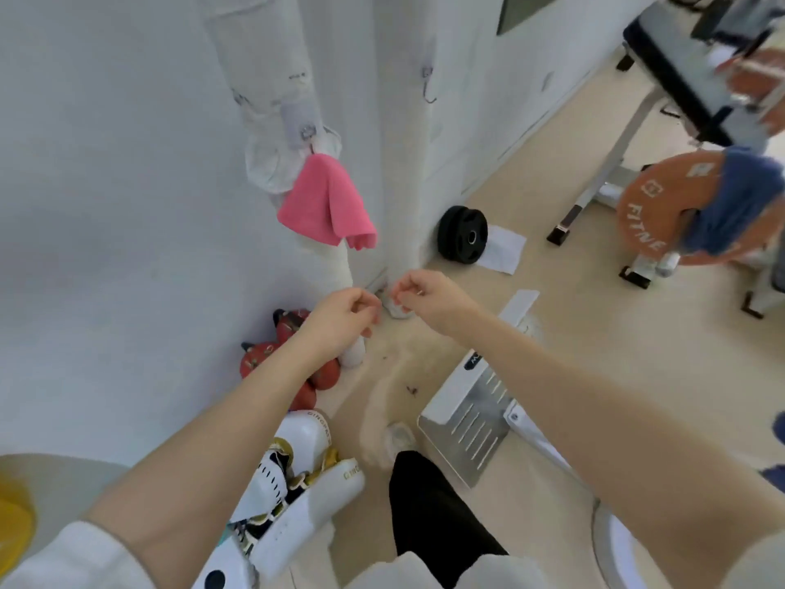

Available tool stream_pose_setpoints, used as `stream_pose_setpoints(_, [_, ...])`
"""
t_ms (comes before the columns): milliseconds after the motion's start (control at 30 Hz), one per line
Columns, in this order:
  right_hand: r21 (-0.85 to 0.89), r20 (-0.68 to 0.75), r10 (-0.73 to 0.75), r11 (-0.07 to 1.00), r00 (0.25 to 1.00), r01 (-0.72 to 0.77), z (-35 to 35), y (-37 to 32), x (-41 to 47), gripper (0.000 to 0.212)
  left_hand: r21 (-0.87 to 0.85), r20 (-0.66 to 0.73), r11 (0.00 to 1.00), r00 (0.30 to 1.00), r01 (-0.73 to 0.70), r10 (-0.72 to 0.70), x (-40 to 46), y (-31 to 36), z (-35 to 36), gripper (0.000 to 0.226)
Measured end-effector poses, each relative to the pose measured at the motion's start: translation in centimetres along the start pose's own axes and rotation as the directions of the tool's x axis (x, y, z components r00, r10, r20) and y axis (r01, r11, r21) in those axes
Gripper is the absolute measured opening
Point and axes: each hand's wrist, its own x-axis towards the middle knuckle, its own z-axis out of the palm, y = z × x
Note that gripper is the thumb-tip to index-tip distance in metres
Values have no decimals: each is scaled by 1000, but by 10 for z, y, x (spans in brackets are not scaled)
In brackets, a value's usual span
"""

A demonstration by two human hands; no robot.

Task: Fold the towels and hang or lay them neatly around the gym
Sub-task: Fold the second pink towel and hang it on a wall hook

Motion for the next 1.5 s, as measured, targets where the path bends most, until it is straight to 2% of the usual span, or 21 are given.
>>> stream_pose_setpoints(133, [-38,-32,98,994,995,-99,-17,40,-87,13,58,151,997,988,-43,34,-33,9,60,11])
stream_pose_setpoints(200, [-24,-99,154,987,983,-157,-32,65,-128,13,84,246,993,968,-80,57,-46,18,94,11])
stream_pose_setpoints(367, [198,-276,370,925,887,-324,-70,114,-226,20,97,426,979,896,-177,120,-79,47,175,13])
stream_pose_setpoints(467, [278,-353,447,889,822,-364,-94,135,-294,11,92,548,972,826,-217,132,-103,71,230,16])
stream_pose_setpoints(567, [394,-457,509,851,729,-347,-120,156,-362,7,74,636,959,754,-274,166,-133,93,289,19])
stream_pose_setpoints(667, [557,-548,578,792,605,-252,-141,178,-441,12,60,727,945,663,-322,179,-173,112,361,16])
stream_pose_setpoints(800, [644,-611,656,738,443,-203,-162,223,-557,21,55,802,904,558,-424,212,-236,139,460,14])
stream_pose_setpoints(867, [672,-614,683,715,395,-193,-176,246,-609,21,52,808,888,542,-458,232,-270,153,507,17])
stream_pose_setpoints(933, [693,-606,707,694,366,-193,-194,267,-652,19,53,798,890,555,-453,235,-299,164,550,18])
stream_pose_setpoints(1000, [694,-603,709,692,366,-198,-213,288,-685,20,41,781,898,574,-439,245,-323,175,588,24])
stream_pose_setpoints(1100, [645,-592,682,720,429,-254,-241,318,-711,18,33,758,887,589,-461,278,-339,184,633,31])
stream_pose_setpoints(1200, [596,-559,665,737,495,-318,-263,341,-715,15,82,715,901,655,-427,245,-335,190,660,31])
stream_pose_setpoints(1333, [569,-479,664,733,574,-373,-285,373,-707,22,170,637,884,733,-436,239,-311,201,690,33])
stream_pose_setpoints(1433, [563,-444,671,725,594,-398,-308,398,-698,22,246,547,862,797,-444,255,-286,215,713,35])
stream_pose_setpoints(1500, [550,-428,683,717,592,-429,-326,413,-689,21,277,530,832,798,-482,286,-270,228,731,36])
